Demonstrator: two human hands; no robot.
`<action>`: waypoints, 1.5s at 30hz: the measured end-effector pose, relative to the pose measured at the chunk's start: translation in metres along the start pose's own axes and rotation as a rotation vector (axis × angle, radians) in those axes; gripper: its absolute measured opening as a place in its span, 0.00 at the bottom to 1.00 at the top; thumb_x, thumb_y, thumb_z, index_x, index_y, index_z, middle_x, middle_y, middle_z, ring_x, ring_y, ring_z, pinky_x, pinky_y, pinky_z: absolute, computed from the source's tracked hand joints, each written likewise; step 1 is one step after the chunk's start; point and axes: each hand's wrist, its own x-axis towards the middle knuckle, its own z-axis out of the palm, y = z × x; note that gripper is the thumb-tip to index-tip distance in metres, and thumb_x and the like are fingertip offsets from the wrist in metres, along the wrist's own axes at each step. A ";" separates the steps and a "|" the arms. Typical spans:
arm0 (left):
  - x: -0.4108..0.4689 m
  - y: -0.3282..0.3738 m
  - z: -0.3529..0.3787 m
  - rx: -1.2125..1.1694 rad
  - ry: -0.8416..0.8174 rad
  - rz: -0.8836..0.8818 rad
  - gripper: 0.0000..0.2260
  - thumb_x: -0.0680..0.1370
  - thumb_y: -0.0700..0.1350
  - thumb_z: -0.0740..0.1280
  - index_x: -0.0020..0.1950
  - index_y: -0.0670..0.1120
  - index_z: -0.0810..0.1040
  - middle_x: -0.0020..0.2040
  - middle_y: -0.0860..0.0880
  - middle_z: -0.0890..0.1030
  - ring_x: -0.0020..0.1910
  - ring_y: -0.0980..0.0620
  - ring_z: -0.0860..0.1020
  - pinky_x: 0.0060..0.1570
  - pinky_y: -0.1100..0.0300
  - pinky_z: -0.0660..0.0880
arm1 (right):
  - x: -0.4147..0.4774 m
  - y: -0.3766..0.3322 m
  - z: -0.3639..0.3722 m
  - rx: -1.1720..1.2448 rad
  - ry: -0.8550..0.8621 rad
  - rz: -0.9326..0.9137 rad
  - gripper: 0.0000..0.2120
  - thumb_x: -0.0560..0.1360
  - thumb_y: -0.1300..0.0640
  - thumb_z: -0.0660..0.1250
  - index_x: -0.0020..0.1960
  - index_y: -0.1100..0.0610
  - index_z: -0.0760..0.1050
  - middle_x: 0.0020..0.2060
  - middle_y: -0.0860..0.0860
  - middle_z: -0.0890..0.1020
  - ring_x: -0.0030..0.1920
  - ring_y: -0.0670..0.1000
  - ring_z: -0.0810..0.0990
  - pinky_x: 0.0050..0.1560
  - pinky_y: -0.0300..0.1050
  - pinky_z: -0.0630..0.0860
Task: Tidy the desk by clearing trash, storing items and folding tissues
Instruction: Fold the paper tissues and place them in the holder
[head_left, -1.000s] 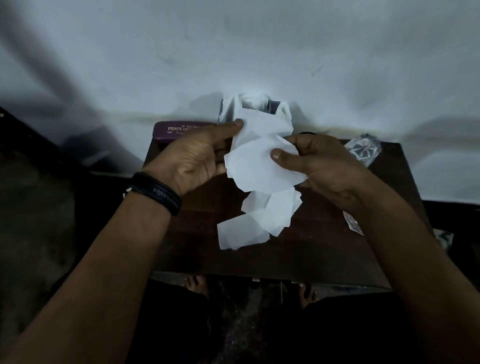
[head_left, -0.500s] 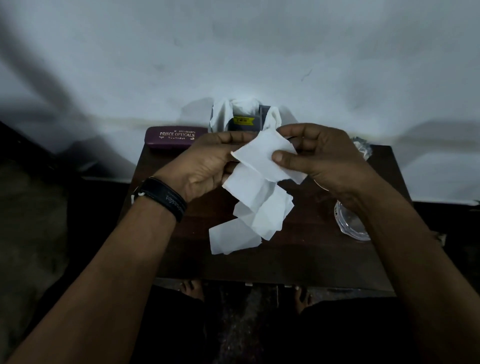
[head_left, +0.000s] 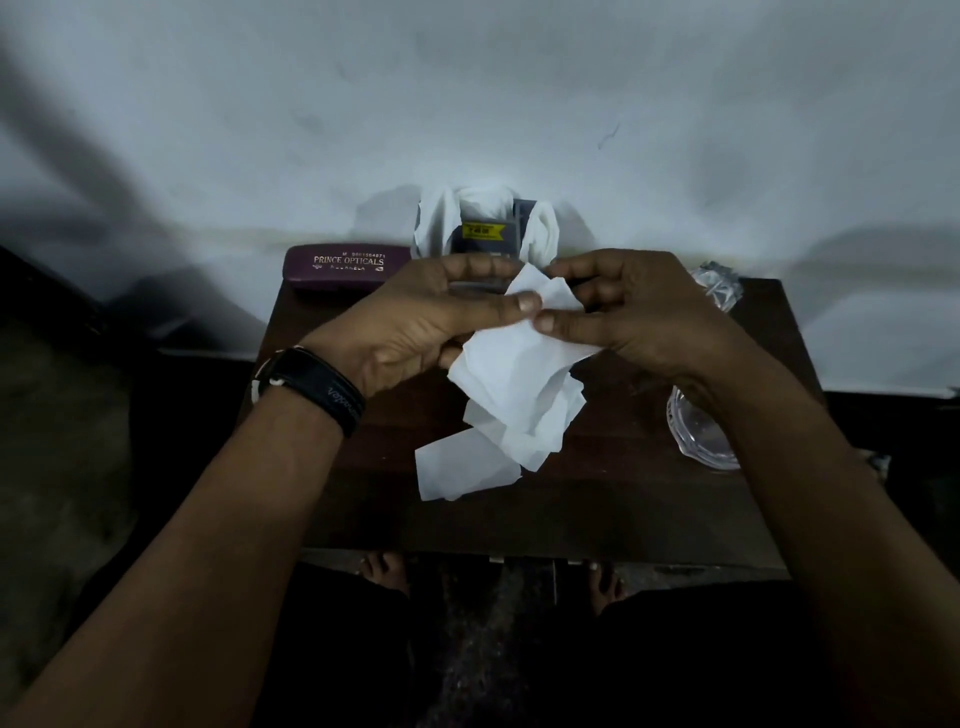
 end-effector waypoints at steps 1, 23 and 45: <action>0.000 -0.001 0.000 0.033 0.004 0.017 0.21 0.72 0.42 0.77 0.65 0.47 0.80 0.55 0.46 0.87 0.53 0.49 0.87 0.42 0.58 0.84 | 0.000 0.000 0.001 -0.008 -0.001 -0.004 0.24 0.67 0.57 0.83 0.61 0.54 0.83 0.47 0.56 0.88 0.50 0.50 0.88 0.53 0.44 0.84; 0.002 -0.015 -0.048 0.484 0.480 0.052 0.20 0.73 0.42 0.79 0.64 0.45 0.81 0.56 0.50 0.82 0.55 0.50 0.81 0.58 0.54 0.79 | 0.003 0.039 0.035 -0.774 -0.131 0.072 0.29 0.72 0.48 0.78 0.68 0.57 0.75 0.58 0.54 0.81 0.59 0.55 0.79 0.59 0.53 0.77; 0.011 -0.012 -0.018 -0.159 0.132 0.065 0.26 0.70 0.28 0.68 0.68 0.37 0.77 0.62 0.37 0.83 0.58 0.41 0.83 0.55 0.49 0.83 | -0.001 -0.013 0.026 0.454 -0.037 0.053 0.17 0.74 0.67 0.74 0.60 0.54 0.82 0.51 0.58 0.86 0.45 0.52 0.82 0.46 0.45 0.82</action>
